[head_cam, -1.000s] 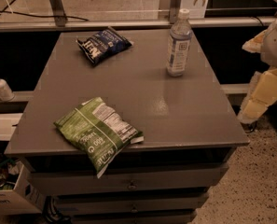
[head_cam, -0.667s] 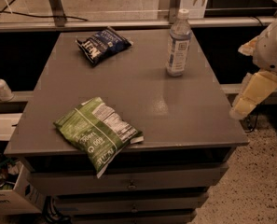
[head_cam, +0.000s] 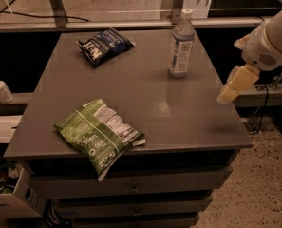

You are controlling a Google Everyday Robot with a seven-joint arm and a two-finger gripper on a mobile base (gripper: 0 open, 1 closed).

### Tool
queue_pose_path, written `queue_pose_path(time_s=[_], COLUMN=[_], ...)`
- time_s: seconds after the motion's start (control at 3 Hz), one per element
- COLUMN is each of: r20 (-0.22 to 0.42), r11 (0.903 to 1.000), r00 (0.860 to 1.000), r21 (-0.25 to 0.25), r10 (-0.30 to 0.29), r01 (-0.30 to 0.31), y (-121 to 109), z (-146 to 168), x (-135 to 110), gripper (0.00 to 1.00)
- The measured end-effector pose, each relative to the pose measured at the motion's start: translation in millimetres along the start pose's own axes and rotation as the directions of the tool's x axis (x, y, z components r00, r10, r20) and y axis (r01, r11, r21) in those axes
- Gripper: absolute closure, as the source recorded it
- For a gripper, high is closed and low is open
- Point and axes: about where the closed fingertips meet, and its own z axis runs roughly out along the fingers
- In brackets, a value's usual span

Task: Pick blue plastic bottle

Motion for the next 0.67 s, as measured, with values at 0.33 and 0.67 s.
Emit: queue_pose_path(time_s=[0.33,0.67], r20=[0.048,0.092], r11=[0.9987,0.9954], r00=[0.999,0.994], r21=[0.043,0.076], r10=[0.026,0.051], r01=[-0.028,-0.058], y=[-29,-54], z=[21,39], x=[-14,-27], gripper=[0.0,0.0])
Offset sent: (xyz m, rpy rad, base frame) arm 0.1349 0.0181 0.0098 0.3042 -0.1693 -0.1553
